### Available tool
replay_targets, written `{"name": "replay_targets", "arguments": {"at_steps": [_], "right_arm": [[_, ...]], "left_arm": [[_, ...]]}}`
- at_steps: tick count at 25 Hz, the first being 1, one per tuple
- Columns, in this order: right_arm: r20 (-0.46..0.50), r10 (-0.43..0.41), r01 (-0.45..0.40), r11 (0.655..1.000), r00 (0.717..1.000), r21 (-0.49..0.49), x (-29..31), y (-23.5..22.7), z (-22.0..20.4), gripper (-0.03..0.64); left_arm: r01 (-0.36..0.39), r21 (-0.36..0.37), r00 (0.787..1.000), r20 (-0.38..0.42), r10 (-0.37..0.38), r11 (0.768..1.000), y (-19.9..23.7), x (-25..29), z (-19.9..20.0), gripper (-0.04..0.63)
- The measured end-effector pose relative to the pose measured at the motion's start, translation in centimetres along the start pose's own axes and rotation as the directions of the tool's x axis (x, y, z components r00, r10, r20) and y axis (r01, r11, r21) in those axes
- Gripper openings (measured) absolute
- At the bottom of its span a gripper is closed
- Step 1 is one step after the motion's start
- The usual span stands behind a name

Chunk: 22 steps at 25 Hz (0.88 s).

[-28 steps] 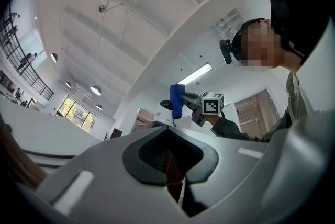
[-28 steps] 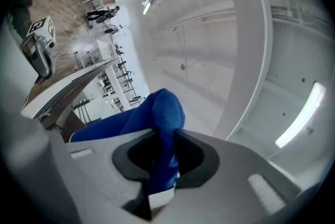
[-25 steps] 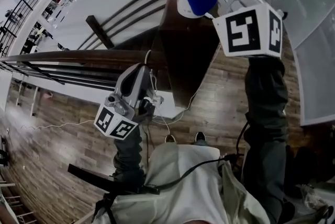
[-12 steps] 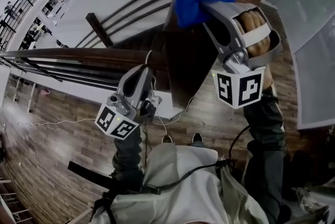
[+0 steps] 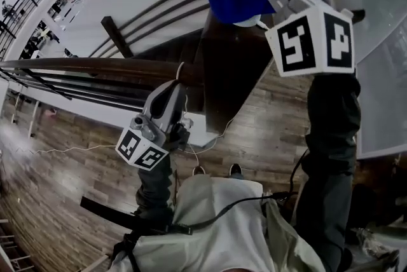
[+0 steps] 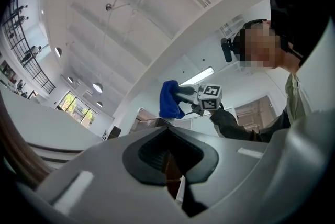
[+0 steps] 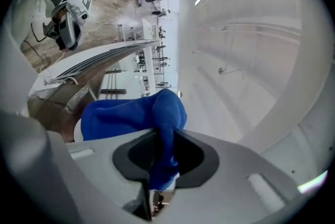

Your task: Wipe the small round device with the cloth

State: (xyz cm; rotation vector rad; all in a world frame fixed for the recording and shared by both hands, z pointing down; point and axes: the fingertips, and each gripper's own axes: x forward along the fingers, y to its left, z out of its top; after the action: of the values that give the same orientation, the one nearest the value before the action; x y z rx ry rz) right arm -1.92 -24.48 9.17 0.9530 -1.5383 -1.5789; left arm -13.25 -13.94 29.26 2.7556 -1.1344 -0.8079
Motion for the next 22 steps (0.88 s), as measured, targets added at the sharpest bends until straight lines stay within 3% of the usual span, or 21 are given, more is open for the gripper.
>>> {"name": "replay_targets", "arguments": {"at_steps": [3, 9, 12, 18, 20, 22], "right_arm": [[-0.057, 0.081, -0.085, 0.993, 0.995, -0.081, 2.6, 1.4, -0.2, 0.071], [-0.097, 0.004, -0.030, 0.965, 0.995, -0.260, 2.4, 2.8, 2.0, 0.071], [-0.056, 0.061, -0.076, 0.948, 0.997, -0.309, 2.8, 5.5, 4.1, 0.071], [-0.075, 0.186, -0.200, 0.889, 0.980, -0.412, 2.0, 12.4, 5.0, 0.071], [-0.051, 0.199, -0.203, 0.900, 0.979, -0.386, 1.2, 11.9, 5.0, 0.071], [0.031, 0.145, -0.131, 0.951, 0.989, -0.278, 0.5, 8.4, 5.3, 0.071]], "left_arm": [[-0.009, 0.000, 1.000, -0.001, 0.009, 1.000, 0.2, -0.6, -0.1, -0.002], [-0.012, 0.002, 1.000, -0.006, 0.012, 1.000, 0.5, -0.7, -0.1, -0.002], [-0.010, -0.001, 1.000, -0.008, 0.010, 1.000, 0.6, -0.4, -0.2, -0.002], [0.010, -0.010, 1.000, -0.014, -0.010, 1.000, 0.0, -0.5, -0.6, -0.002], [0.010, -0.011, 1.000, -0.013, -0.010, 1.000, 0.0, -0.5, -0.5, -0.002], [0.004, -0.013, 1.000, -0.010, -0.004, 1.000, 0.2, -0.7, -0.2, -0.002]]}}
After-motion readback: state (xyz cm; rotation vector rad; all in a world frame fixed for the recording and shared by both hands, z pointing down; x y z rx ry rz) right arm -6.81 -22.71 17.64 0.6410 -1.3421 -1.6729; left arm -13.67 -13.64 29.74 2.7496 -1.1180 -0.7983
